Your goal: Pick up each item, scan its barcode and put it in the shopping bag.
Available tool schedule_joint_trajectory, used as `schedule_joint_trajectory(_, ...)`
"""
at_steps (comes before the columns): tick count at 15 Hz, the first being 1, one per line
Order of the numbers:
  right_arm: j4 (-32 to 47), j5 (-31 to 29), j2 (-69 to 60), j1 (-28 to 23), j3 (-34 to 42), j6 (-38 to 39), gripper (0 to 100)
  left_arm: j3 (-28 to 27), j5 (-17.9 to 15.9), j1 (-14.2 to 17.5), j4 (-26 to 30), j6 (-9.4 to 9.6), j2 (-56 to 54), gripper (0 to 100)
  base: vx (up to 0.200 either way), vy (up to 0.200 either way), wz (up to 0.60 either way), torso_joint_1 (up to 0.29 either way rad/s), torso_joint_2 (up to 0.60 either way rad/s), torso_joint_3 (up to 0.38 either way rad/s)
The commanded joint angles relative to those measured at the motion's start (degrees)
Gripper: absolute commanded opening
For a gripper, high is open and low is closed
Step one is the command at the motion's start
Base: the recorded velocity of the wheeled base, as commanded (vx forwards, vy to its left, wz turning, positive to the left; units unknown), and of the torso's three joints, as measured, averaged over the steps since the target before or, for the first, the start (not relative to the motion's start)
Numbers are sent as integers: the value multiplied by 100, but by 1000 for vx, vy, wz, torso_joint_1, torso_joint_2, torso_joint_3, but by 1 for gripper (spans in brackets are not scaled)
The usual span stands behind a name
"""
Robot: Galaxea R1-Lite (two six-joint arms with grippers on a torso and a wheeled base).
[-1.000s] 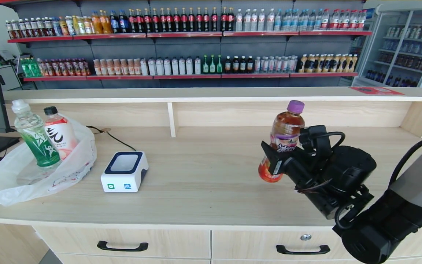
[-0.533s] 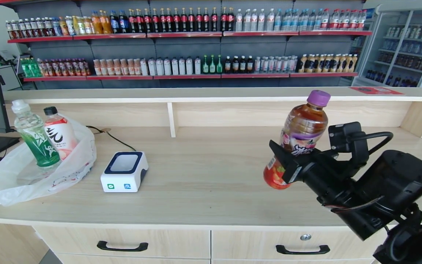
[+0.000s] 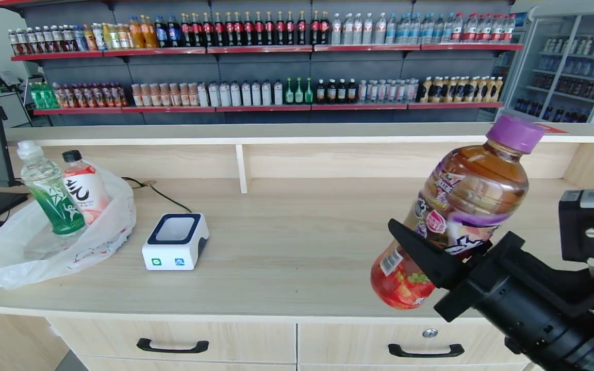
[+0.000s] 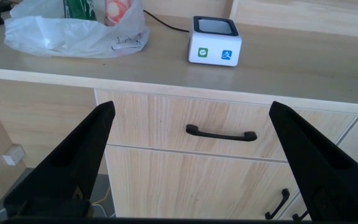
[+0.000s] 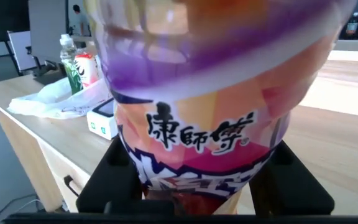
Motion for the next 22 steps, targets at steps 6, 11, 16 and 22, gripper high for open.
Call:
schedule_joint_trajectory(6, -1, 322, -610, 794, -280, 45, 0, 1, 0, 4, -1, -2, -2, 100, 0, 0, 0, 0, 0, 0)
schedule_joint_trajectory(11, -1, 322, -522, 864, -623, 669, 0, 1, 0, -5, -9, -2, -2, 100, 0, 0, 0, 0, 0, 0)
schedule_joint_trajectory(16, -1, 998, -426, 908, -588, 1346, 0, 1, 0, -5, -9, -11, -2, 100, 0, 0, 0, 0, 0, 0)
schedule_joint_trajectory(22, -1, 2159, -373, 231, -825, 2172, 0, 1, 9, 4, -9, -28, -2, 100, 0, 0, 0, 0, 0, 0)
